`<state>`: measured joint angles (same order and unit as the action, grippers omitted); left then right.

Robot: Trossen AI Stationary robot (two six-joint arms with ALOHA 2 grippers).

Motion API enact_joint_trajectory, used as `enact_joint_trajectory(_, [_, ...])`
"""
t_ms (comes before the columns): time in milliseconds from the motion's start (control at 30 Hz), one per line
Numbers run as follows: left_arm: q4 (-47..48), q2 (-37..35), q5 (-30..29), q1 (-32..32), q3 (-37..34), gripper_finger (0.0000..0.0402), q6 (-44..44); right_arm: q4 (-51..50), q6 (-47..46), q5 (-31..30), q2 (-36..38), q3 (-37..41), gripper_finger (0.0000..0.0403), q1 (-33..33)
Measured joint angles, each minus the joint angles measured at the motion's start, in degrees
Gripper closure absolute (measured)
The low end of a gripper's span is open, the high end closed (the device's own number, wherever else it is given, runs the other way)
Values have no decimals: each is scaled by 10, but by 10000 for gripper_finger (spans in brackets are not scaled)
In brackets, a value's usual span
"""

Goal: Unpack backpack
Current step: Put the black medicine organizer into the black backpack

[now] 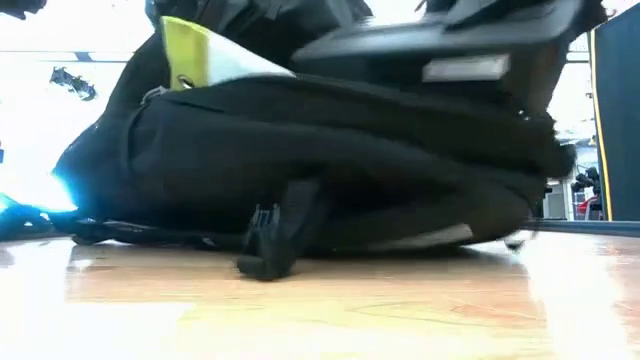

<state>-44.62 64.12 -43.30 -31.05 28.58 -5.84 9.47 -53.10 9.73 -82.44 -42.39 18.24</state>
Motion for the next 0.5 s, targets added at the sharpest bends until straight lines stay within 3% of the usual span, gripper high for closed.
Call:
enact_joint_trajectory(133, [-20, 25, 86, 0, 0, 402, -20, 121, -25, 74, -71, 1, 252, -43])
enact_joint_trajectory(267, [-20, 34, 136, 0, 11, 402, -35, 155, -51, 126, -112, 0, 252, -82])
enact_joint_trajectory(400, [-22, 42, 170, 0, 14, 402, -46, 220, -67, 125, -132, 1, 253, -115])
enact_joint_trajectory(500, [-22, 47, 174, 0, 14, 402, -47, 250, -60, 75, -133, -12, 253, -135])
